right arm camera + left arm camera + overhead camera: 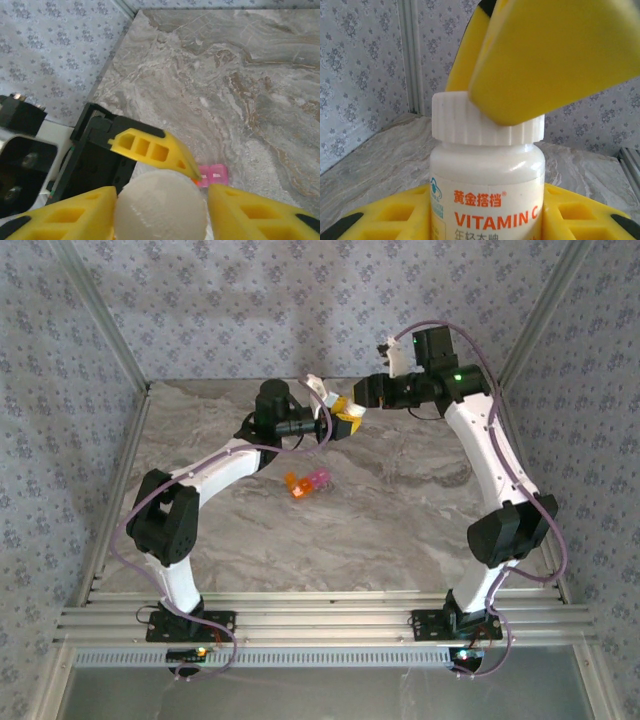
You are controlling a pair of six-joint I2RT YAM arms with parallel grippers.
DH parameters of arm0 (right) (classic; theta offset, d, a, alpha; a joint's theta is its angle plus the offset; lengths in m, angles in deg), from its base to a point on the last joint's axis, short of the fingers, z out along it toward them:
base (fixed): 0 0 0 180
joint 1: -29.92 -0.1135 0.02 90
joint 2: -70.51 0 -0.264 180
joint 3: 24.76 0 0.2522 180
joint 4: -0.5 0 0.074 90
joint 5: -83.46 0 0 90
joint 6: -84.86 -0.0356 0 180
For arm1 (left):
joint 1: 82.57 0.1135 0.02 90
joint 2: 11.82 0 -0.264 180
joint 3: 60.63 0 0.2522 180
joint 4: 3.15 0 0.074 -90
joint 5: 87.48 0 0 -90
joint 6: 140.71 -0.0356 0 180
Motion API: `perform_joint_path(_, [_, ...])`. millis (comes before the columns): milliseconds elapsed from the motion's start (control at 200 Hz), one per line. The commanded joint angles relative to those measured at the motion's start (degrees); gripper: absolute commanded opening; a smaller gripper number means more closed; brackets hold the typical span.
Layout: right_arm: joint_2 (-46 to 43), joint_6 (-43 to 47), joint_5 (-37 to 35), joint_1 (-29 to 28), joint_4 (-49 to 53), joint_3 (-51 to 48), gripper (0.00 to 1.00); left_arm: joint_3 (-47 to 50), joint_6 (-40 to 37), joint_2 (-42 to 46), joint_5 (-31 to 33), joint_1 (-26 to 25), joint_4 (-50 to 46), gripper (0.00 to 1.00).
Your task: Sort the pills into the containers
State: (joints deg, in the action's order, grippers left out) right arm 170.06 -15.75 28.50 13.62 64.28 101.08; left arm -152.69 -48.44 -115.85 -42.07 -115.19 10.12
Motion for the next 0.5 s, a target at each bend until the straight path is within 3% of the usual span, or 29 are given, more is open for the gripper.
perform_joint_path(0, [0.97,-0.46,-2.34,0.13,2.1,1.46,0.42,-2.9,0.0,1.11,-1.51,-0.16,2.15,0.0])
perform_joint_path(140, [-0.2,-5.7,-6.4,-1.53,-0.19,-1.65,0.38,-3.17,0.12,0.91,3.52,-0.73,4.03,0.0])
perform_joint_path(385, [-4.87,-27.53,-20.8,-6.74,-7.87,-12.46,0.37,-1.63,-13.36,1.94,27.97,-7.96,5.69,0.0])
perform_joint_path(495, [-5.38,-32.7,-23.22,-8.43,-9.74,-14.19,0.37,-1.24,-15.55,1.34,31.65,-9.67,7.6,0.0])
